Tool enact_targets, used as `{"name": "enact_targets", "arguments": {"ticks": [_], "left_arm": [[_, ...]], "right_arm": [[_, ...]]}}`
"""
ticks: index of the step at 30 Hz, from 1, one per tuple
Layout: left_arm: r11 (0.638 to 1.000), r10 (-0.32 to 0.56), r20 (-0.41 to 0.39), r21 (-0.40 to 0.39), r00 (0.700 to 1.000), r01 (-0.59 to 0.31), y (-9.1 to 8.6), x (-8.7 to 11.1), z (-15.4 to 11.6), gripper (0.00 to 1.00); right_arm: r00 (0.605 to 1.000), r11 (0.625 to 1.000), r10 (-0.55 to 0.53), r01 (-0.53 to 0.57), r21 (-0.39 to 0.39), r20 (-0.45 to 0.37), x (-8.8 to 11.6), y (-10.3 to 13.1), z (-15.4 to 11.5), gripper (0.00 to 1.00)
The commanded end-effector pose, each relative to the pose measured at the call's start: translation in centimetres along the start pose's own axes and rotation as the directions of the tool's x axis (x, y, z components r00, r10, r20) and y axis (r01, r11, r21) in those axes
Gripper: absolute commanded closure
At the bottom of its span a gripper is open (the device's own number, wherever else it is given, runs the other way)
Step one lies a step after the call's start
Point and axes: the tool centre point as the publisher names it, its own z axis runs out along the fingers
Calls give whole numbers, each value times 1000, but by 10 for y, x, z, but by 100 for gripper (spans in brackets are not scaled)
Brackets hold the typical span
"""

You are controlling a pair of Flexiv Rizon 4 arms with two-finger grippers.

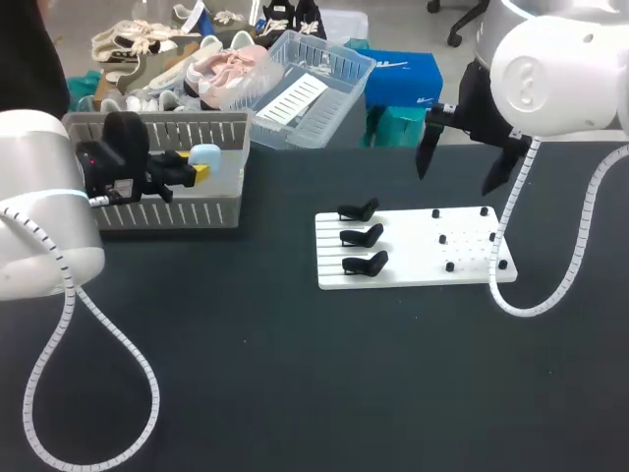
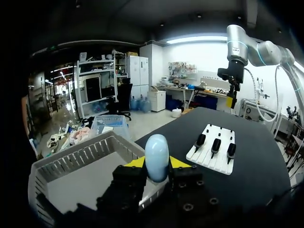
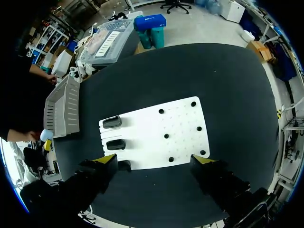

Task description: Pick up each earbud case from the left stands, insert the matching earbuds, close the lid, and place the case in the box.

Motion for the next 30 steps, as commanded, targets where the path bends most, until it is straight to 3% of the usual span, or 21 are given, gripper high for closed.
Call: {"name": "enact_targets", "arguments": {"ticks": [1,6,15,16,17,18,19,20,21,30], "left_arm": [[935,-3,-4,-353,1000,2,8,2,7,100],[927,1,-40,-376,999,-16,24,4,13,100],[920,-18,-77,-392,997,-14,37,8,26,100],[919,-20,-82,-394,996,-14,38,8,27,95],[918,-25,-83,-397,996,-10,39,8,28,65],[918,-25,-83,-397,996,-10,40,8,29,51],[917,-25,-87,-399,996,-11,40,8,29,27],[917,-26,-89,-400,996,-12,41,8,30,10],[916,-26,-90,-402,996,-12,42,7,30,0],[923,26,-61,-382,998,-48,31,-7,23,0]], "right_arm": [[1000,1000,1,-1,-1,6,2,-1,-1,0],[1000,1000,1,-1,-1,6,2,-1,-1,0],[1000,1000,1,-1,-1,6,2,-1,-1,0],[1000,1000,1,-1,-1,6,2,-1,-1,0],[1000,1000,1,-1,-1,6,2,-1,-1,0],[1000,1000,1,-1,-1,6,2,-1,-1,0],[1000,1000,1,-1,-1,6,2,-1,-1,0],[1000,1000,1,-1,-1,6,2,-1,-1,0],[1000,1000,1,-1,-1,6,2,-1,-1,0],[1000,1000,1,-1,-1,6,2,-1,-1,0]]}}
